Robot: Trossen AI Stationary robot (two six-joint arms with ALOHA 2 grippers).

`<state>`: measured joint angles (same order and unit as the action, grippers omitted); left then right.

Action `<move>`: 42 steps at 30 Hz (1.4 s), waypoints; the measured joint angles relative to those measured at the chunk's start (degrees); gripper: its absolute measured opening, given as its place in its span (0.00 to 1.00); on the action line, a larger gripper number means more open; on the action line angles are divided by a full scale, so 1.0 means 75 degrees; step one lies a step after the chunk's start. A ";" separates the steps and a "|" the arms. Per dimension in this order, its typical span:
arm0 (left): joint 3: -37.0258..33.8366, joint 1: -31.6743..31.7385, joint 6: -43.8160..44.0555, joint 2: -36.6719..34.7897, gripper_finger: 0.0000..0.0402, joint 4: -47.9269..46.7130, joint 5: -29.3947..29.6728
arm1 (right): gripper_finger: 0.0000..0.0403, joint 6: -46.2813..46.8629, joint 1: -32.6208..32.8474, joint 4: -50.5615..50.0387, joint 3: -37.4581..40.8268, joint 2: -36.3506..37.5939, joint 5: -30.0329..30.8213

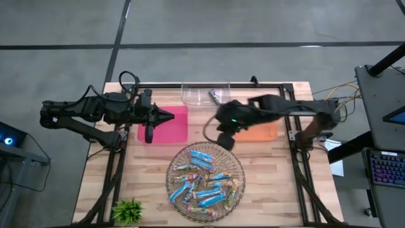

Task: Pick and place Granola Bars by type
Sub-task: Put the red granola bar into the pink bin

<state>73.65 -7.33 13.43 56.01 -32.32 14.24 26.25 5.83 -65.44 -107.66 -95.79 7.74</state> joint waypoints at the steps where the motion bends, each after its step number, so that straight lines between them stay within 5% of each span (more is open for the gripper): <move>1: -0.0015 0.0000 -0.0006 0.0000 0.01 0.0019 0.0000 | 0.02 0.0018 0.0130 0.0346 0.0315 0.0257 -0.0004; 13: -0.0661 0.0000 0.0029 0.0003 0.01 0.0301 -0.0025 | 0.02 -0.0175 0.1570 0.5555 0.4672 0.3169 -0.0035; 18: -0.0875 0.0000 0.0034 0.0003 0.01 0.0743 -0.0213 | 0.02 0.0355 0.1698 0.6183 0.5754 0.3687 -0.0030; 25: -0.0878 0.0000 0.0083 0.0174 0.01 0.0786 -0.0220 | 0.02 0.1668 0.1734 0.6250 0.6510 0.3964 -0.0467; 34: -0.0884 -0.0114 0.0561 0.0716 0.01 0.1856 -0.1415 | 0.02 0.0397 0.1874 0.6410 0.6603 0.4025 -0.0576; 42: -0.0853 -0.0978 0.0628 0.1385 0.01 0.2108 -0.1585 | 0.02 0.0019 0.1873 0.6162 0.6543 0.4022 -0.0575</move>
<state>67.25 -14.67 18.14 66.40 -16.50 2.35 26.39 19.88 -19.23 -58.59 -65.63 3.42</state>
